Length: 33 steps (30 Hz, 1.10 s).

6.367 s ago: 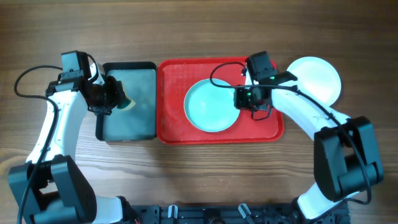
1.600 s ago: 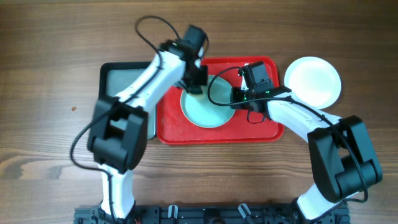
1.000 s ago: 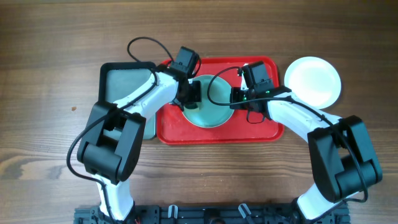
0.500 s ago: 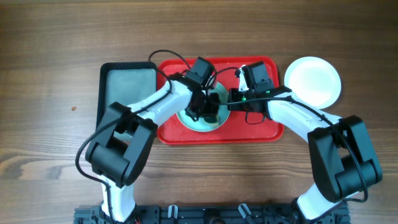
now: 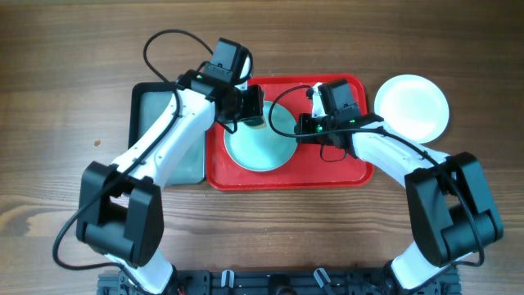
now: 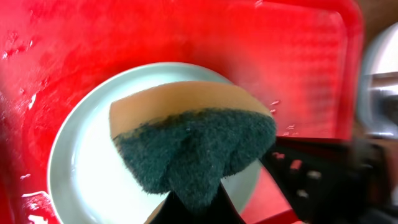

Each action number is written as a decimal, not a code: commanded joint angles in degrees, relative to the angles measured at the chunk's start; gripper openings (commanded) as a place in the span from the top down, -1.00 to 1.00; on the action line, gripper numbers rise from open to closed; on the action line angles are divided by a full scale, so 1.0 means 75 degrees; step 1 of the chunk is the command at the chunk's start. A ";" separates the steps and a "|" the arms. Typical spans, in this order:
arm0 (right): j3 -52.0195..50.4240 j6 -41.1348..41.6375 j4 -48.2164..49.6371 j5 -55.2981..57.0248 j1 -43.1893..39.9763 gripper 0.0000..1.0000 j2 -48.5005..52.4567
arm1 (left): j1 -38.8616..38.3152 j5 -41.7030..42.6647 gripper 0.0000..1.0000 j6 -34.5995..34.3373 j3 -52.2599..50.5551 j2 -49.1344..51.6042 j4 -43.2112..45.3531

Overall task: Clean dirty plates on tray and stack at the side
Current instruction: 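Wipe the pale-blue plate with the sponge while the right gripper holds it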

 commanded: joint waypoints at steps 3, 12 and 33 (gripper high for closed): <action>-0.0017 0.0023 -0.0035 -0.0213 0.0047 0.91 -0.0122 | -0.0055 -0.0909 0.92 0.0122 -0.0554 0.0542 -0.0003; -0.0020 -0.0026 -0.0379 0.0501 0.0093 0.91 -0.0122 | -0.0050 -0.1565 0.92 0.0099 -0.0638 0.1128 0.0044; -0.0020 -0.0020 -0.0277 0.0478 0.0373 0.91 0.0262 | -0.0289 0.2769 0.92 0.0096 -0.0522 0.1568 0.1585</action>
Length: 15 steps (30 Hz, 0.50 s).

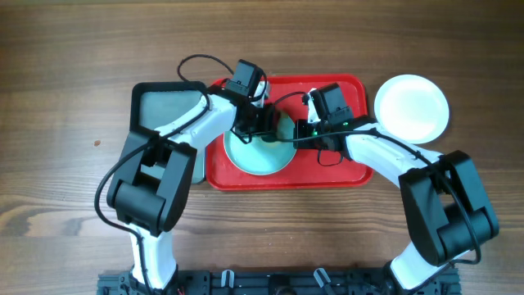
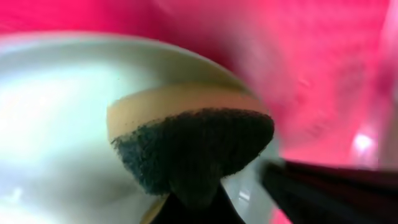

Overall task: Clean dirty plates on tray and stack at the side
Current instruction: 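Wipe the pale-blue plate with the sponge while the right gripper holds it, then move the sponge back over the black tray with the left gripper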

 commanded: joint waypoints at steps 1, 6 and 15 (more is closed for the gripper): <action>-0.0020 -0.0017 0.0026 -0.0012 0.0067 0.91 0.0152 | 0.0079 0.1215 0.92 0.0061 0.0099 -0.0201 -0.0137; -0.0020 0.0009 0.0070 -0.0009 0.0064 0.31 0.0152 | 0.0609 -0.0886 0.92 0.0064 0.0105 -0.1577 -0.0274; -0.0020 0.0437 -0.0242 -0.0017 0.0096 0.77 0.0154 | 0.2935 -0.1682 0.91 0.0058 0.0105 -0.2594 -0.1303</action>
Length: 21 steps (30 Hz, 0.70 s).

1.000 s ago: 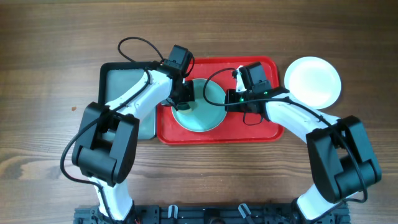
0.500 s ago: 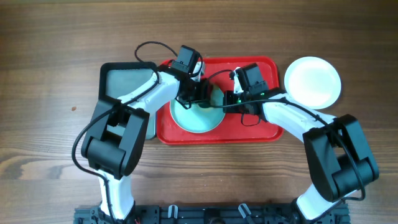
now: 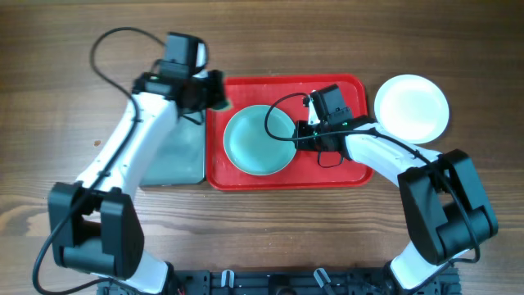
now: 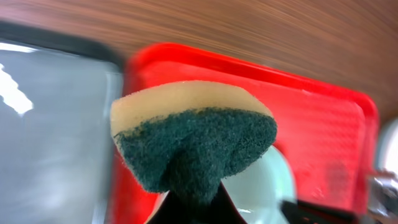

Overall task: Clean dirty plates on tray and stack at the side
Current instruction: 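Move the sponge back over the black tray with the left gripper, then lift the pale-blue plate with the right gripper and carry it rightward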

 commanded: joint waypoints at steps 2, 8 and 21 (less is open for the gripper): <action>-0.0020 0.0140 -0.0096 -0.0012 0.0122 0.74 0.0111 | 0.1527 0.0825 0.92 0.0061 0.0087 -0.0192 -0.0411; -0.0020 0.0137 0.0061 -0.0009 0.0128 0.91 0.0111 | 0.3424 0.1877 0.92 0.0833 0.0087 -0.0192 -0.1070; 0.3290 -0.0029 -0.1833 0.0906 0.0405 0.91 0.0076 | 0.4045 0.0507 0.92 0.0863 -0.0600 -0.0189 -0.2052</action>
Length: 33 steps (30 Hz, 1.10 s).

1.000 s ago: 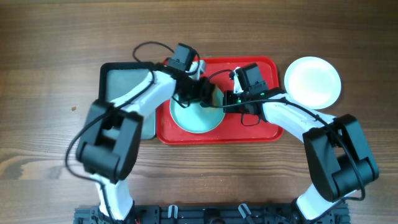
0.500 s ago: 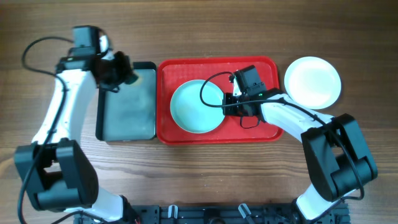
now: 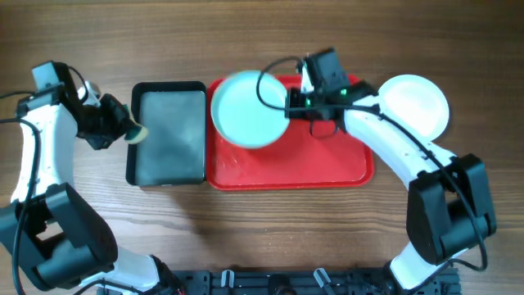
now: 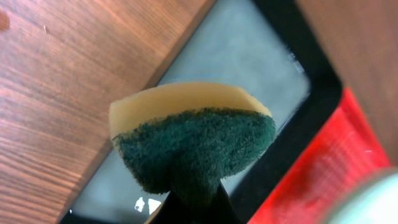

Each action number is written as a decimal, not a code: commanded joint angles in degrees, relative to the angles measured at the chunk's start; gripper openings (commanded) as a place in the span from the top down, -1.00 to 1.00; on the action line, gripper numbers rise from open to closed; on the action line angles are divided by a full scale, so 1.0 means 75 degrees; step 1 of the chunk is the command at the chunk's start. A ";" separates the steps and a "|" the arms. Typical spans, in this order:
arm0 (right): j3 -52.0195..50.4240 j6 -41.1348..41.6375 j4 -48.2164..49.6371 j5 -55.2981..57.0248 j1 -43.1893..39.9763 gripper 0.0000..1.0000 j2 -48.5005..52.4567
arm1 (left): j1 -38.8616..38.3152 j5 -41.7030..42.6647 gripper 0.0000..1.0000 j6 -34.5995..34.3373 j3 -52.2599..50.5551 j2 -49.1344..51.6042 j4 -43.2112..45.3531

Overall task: Clean dirty plates on tray and stack at the side
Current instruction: 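Lift the pale-blue plate with the right gripper and carry it rightward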

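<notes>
The pale green plate (image 3: 248, 109) hangs over the far left part of the red tray (image 3: 311, 168), looking lifted. My right gripper (image 3: 293, 103) is shut on its right rim. A clean white plate (image 3: 412, 106) lies on the table right of the tray. My left gripper (image 3: 124, 131) is shut on a yellow and green sponge (image 4: 193, 137), held over the left edge of the black bin (image 4: 249, 74). In the left wrist view the tray (image 4: 323, 168) and a blurred edge of the green plate (image 4: 376, 199) sit at lower right.
The black bin (image 3: 168, 135) with a grey, wet-looking bottom stands against the tray's left side. Small white specks or drops lie on the tray floor near its front left. Bare wooden table surrounds everything.
My left gripper with the sponge went from the tray's far left corner to the bin's left edge. The green plate, then flat in the tray's middle, is now held further up and left.
First the sponge hung just over the green plate in the tray, with my right gripper at the plate's right rim. Then the sponge was down at the plate's right side. After that it was off the plate by the tray's corner, and now beyond the bin, with the plate lifted.
</notes>
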 commanded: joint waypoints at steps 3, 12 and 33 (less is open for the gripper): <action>0.0659 -0.0227 0.0399 0.1883 0.0813 0.91 0.0055 | -0.0411 -0.0766 0.92 0.0032 -0.0758 -0.0175 0.0490; 0.0659 -0.2579 0.2582 0.5520 0.3334 0.91 0.0871 | -0.0586 -0.0889 0.92 0.0035 -0.1256 -0.0163 0.0909; 0.0659 -1.1409 0.9509 0.6773 0.4325 0.92 0.1052 | -0.0586 -0.0991 0.92 0.0003 -0.1256 -0.0160 0.1090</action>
